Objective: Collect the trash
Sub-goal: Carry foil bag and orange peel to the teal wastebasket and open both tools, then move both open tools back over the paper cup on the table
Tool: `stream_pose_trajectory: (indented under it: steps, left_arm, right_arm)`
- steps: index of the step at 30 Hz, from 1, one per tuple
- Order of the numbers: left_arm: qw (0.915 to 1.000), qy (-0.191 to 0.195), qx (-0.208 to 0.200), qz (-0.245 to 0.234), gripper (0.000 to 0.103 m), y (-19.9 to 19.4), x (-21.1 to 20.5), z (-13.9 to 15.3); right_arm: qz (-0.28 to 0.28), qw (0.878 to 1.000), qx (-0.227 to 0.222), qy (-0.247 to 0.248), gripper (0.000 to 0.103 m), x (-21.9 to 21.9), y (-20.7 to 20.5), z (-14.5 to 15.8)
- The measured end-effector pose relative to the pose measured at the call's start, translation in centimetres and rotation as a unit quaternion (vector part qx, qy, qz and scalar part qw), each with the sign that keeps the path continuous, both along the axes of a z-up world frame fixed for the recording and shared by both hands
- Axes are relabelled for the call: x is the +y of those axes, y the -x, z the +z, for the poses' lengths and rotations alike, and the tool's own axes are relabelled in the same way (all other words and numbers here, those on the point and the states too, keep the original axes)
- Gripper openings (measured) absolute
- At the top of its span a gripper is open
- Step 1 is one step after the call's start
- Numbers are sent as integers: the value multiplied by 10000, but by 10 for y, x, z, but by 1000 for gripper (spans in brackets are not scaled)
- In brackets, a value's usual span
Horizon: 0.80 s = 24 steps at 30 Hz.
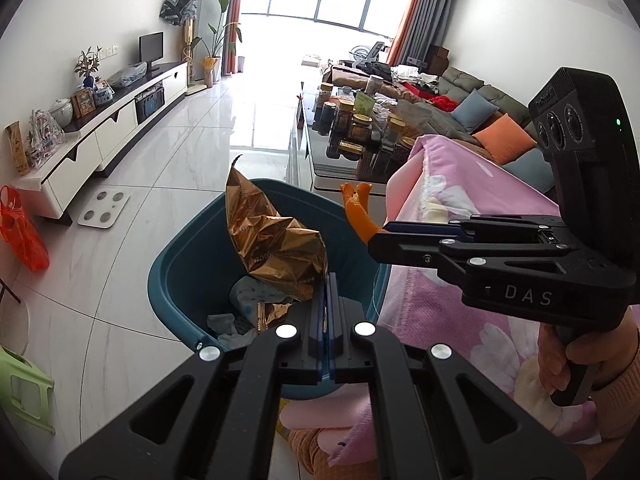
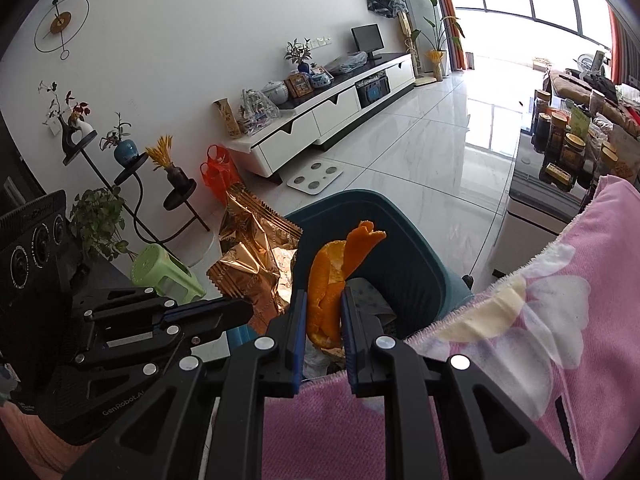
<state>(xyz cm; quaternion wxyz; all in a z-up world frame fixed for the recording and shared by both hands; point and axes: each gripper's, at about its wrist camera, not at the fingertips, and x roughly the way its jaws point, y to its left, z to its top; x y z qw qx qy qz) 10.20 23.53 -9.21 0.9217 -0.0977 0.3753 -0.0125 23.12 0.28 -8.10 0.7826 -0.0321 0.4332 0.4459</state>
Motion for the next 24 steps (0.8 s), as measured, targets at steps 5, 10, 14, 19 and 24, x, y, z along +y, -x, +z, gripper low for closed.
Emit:
stream_pose_trajectory:
  steps: [5, 10, 14, 19, 24]
  left_arm:
    - [9999, 75, 125, 42, 2, -11, 5, -11]
    - [9993, 211, 281, 100, 4, -22, 12, -26]
    - [9987, 273, 391, 156, 7, -29, 15, -37]
    - [9987, 294, 370, 185, 15, -28, 18, -40]
    - [9991, 253, 274, 182, 20, -26, 17, -36]
  right_arm:
    - [-39, 9996, 213, 160, 15, 10, -12, -12]
    - [-108, 9992, 330, 179, 16, 15, -16, -15]
    - [-160, 9992, 331, 136, 17, 10, -15, -15]
    - [-228, 9992, 323, 46, 18, -1, -9, -12]
    - [-311, 9989, 329, -125, 22, -23, -1, -8]
